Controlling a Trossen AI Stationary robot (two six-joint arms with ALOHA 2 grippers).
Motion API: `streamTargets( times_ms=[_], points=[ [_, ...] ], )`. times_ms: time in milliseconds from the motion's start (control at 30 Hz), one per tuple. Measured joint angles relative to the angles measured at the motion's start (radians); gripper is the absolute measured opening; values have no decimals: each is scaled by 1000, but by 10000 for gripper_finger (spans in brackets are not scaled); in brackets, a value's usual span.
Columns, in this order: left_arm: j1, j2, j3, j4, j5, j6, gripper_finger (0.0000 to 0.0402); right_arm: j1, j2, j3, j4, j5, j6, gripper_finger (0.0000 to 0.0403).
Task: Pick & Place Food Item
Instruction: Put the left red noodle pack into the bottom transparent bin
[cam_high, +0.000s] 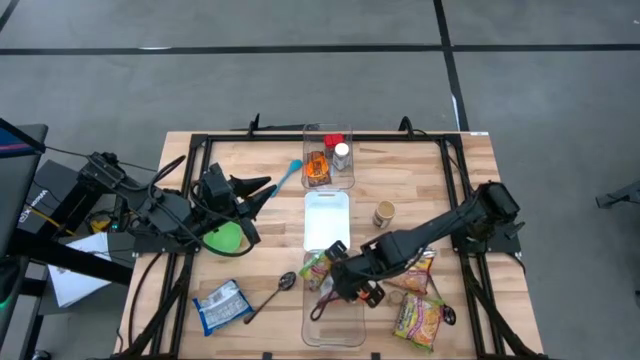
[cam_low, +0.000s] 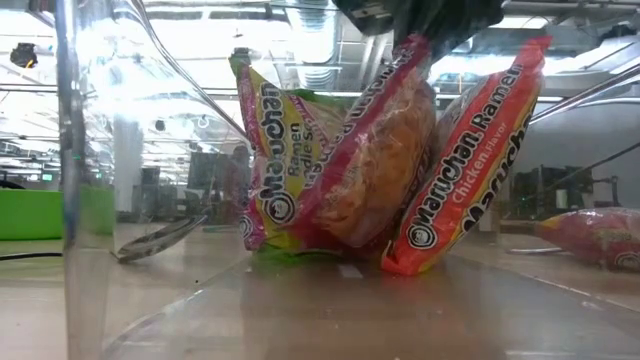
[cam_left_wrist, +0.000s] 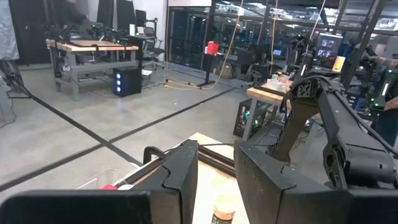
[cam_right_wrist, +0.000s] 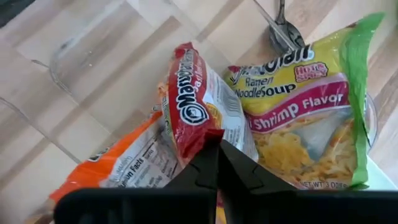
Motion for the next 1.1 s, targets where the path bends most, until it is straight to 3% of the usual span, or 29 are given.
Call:
streamTargets(
  times_ms=[400,867,1100],
  points=[
    [0,0,0,29,-1,-1,99,-22,0,0,23,-48,13,11],
    [-1,0,0,30,20,-7,99,-40,0,0,-19,-45,87,161],
    [-1,0,0,30,21,-8,99,-40,-4,0,-91,-19,91,207]
  ],
)
